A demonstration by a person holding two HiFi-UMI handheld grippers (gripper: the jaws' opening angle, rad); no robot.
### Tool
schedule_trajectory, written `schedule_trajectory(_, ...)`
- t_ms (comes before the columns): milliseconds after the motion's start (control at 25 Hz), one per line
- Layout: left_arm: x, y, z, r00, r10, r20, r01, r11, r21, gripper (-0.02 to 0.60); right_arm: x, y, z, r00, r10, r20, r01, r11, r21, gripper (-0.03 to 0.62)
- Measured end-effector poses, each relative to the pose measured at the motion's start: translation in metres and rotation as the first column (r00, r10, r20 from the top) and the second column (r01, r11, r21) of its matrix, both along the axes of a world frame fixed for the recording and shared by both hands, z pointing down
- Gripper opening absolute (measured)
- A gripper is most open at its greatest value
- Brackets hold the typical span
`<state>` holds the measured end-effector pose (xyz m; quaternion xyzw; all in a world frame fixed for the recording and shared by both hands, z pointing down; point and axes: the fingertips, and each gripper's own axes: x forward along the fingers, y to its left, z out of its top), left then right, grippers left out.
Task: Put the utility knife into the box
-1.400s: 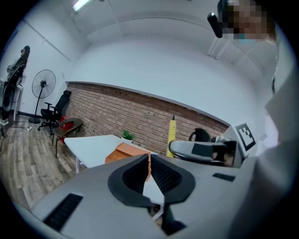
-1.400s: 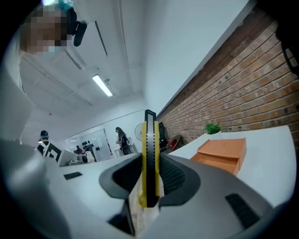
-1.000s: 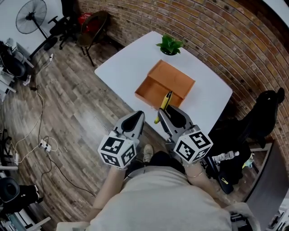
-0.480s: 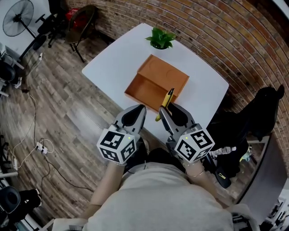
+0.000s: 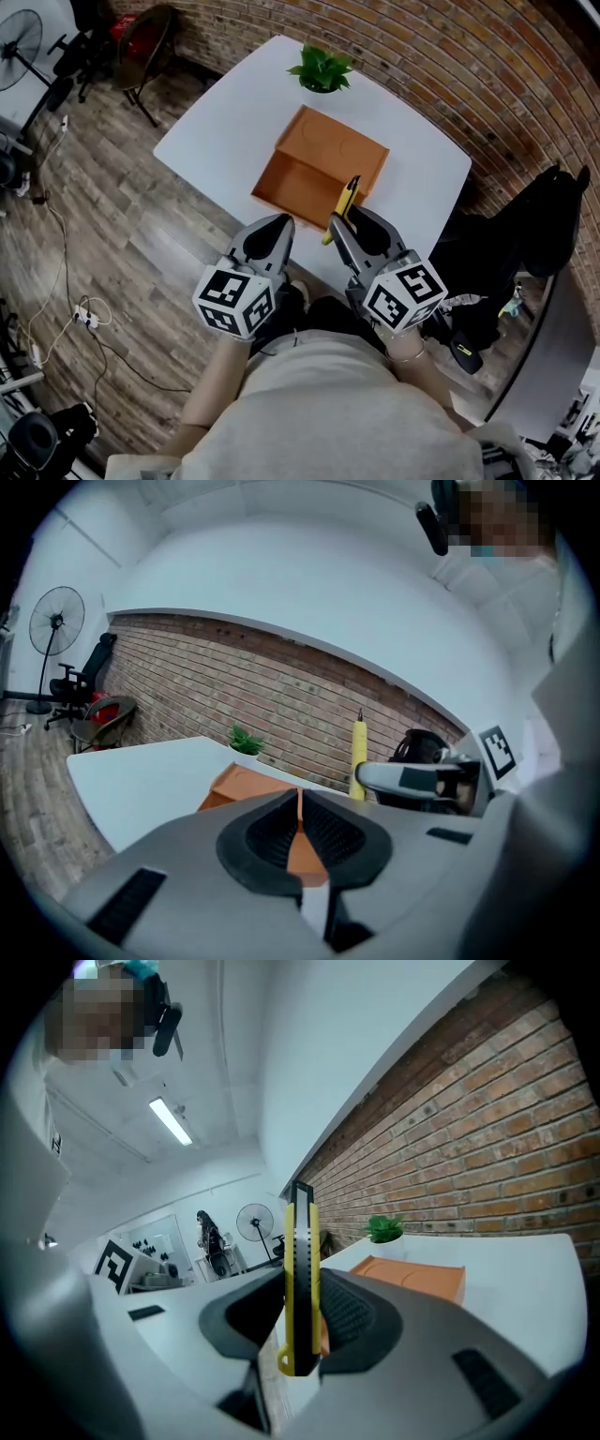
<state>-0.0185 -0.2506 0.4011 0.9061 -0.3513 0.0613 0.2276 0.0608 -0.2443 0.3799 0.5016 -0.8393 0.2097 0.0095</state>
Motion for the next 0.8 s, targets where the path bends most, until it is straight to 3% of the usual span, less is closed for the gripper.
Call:
schedule_trajectory(440, -0.028, -0.028, 0.019, 1.000, -0.004, -0.007, 0.003, 0.995, -0.103, 0.015, -0.003, -0.036, 0.018, 0.996, -0.003, -0.087, -0.003, 0.998, -0.065, 0.115)
schedule_trajectory(800, -0.031, -0.037, 0.044, 0.998, 0.057, 0.011, -0.054, 0.986, -0.159, 0.015, 0.004, -0.050, 0.055, 0.984, -0.026, -0.174, 0.002, 0.991, -0.136, 0.115)
